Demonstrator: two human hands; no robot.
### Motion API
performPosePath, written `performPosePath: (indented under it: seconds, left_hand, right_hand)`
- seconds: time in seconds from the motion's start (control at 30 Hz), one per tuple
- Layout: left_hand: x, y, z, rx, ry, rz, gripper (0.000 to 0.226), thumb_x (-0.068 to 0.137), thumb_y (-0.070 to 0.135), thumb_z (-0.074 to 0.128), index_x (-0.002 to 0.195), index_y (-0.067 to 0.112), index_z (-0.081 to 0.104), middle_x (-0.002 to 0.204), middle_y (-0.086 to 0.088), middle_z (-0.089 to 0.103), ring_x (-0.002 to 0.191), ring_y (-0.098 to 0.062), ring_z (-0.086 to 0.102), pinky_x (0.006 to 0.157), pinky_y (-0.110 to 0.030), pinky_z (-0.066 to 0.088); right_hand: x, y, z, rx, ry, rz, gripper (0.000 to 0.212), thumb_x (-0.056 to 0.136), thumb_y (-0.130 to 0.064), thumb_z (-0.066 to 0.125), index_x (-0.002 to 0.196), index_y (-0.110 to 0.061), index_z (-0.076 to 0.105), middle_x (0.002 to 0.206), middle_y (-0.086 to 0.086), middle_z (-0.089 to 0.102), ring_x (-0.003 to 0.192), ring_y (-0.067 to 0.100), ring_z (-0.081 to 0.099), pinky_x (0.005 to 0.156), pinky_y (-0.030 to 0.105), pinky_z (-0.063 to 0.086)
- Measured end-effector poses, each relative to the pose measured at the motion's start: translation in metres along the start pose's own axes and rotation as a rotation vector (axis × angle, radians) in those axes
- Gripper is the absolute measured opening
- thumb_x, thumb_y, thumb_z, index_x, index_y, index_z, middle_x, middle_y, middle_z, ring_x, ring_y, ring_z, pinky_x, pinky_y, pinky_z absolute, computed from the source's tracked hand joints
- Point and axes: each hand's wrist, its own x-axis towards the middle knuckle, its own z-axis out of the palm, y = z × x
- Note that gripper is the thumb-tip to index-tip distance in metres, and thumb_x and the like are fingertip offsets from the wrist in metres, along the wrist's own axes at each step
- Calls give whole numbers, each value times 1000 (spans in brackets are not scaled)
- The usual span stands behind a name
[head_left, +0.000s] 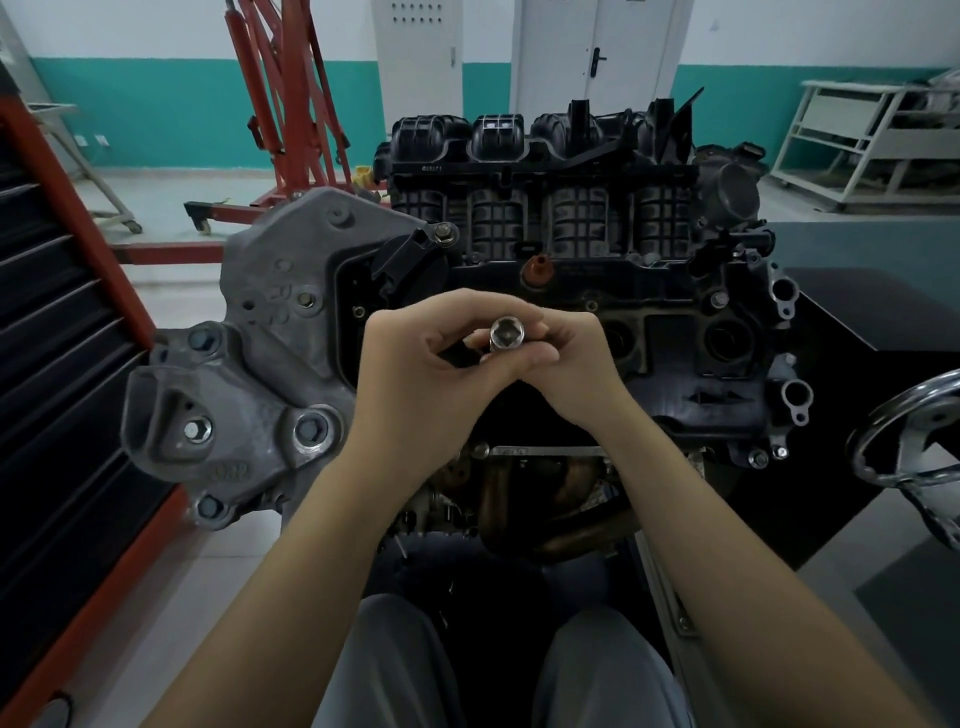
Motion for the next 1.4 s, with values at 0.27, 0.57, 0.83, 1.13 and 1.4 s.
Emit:
performPosePath:
  seconds: [0.27,0.57,0.83,1.13,1.4]
  left_hand:
    - [0,-1,1,-86,-100,-54,35,77,-1,75,110,7,66,102,-8,72,100,-19,69,91,-38,54]
    - [-3,-2,6,-165,-31,-48,37,80,-6,68,115,6,63,101,-2,71,100,-14,69,91,-31,54]
    - [-4,-2,10,-120,56,-34,34,73,-2,77,103,10,68,94,-6,73,92,-18,71,86,-37,57]
    - [0,-1,6,-98,-18,-35,33,73,-2,79,102,9,69,94,-6,73,93,-17,71,86,-34,56]
    - [-2,-2,4,-178,-62,-75,40,81,-10,67,118,3,61,103,-11,72,103,-20,69,93,-38,54]
  right_hand:
    - [-1,-1,-4,15,-37,19,32,80,4,67,86,-27,71,86,-23,71,87,-1,67,78,16,50]
    - [-3,-5,-2,50,-65,5,18,86,-6,61,95,-20,68,87,-33,66,86,-11,63,76,7,46]
    - [-4,0,-1,59,59,13,27,79,1,70,94,-21,65,80,-19,70,82,0,67,76,20,51]
    - [-3,3,0,65,93,37,26,72,5,72,95,-9,69,81,-12,72,79,3,68,74,20,52]
    - [-2,-4,0,46,-10,7,16,81,-14,64,91,-24,70,82,-28,68,80,-6,65,73,11,47]
